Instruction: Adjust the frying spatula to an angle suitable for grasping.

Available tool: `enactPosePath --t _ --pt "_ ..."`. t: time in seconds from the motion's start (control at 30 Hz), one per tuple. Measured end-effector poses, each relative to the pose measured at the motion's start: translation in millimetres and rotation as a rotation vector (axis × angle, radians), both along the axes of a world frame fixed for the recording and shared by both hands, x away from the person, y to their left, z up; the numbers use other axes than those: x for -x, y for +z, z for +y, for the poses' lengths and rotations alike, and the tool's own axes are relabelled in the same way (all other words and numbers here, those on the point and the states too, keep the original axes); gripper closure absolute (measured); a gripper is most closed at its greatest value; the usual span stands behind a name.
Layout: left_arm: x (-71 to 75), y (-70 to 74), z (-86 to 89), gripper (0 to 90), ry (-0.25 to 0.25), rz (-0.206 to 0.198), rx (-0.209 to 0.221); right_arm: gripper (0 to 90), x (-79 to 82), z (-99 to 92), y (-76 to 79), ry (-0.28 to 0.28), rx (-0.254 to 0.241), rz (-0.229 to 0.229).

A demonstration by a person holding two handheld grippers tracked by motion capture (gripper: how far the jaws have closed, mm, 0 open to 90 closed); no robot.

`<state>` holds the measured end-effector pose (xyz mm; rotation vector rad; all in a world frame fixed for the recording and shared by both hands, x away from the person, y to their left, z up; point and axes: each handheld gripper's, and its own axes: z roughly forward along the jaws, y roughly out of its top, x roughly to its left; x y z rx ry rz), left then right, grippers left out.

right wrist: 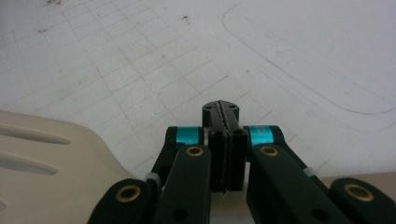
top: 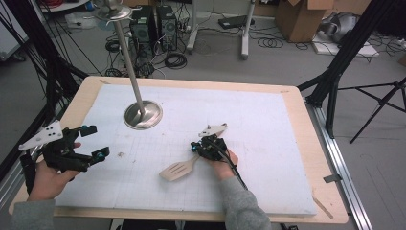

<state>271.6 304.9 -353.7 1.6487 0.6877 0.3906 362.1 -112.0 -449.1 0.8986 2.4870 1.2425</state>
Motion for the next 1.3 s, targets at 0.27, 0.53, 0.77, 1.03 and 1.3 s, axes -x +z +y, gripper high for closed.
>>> enactPosePath --t 0.27,0.53,0.77,1.03,1.3 --pt "-0.5 -0.2 -1.6 1.8 0.000 0.002 -0.005 90.0 4.5 -0.1 1.1 0.032 0.050 0.020" --pt "0.3 -0.7 -0.8 1.8 0.001 0.004 -0.007 90.0 10.7 -8.0 0.8 0.052 0.041 0.012" --pt "1.5 -0.7 -0.5 1.8 0.002 0.003 -0.006 90.0 17.7 -14.4 2.9 0.048 0.040 0.005" --pt "-0.6 -1.3 -1.2 1.8 0.001 0.005 -0.003 90.0 26.5 -24.6 2.0 0.050 0.034 -0.001" --pt "-1.7 -0.5 -3.4 1.8 -0.005 0.002 -0.001 90.0 39.0 -37.3 2.1 0.045 0.031 0.006"
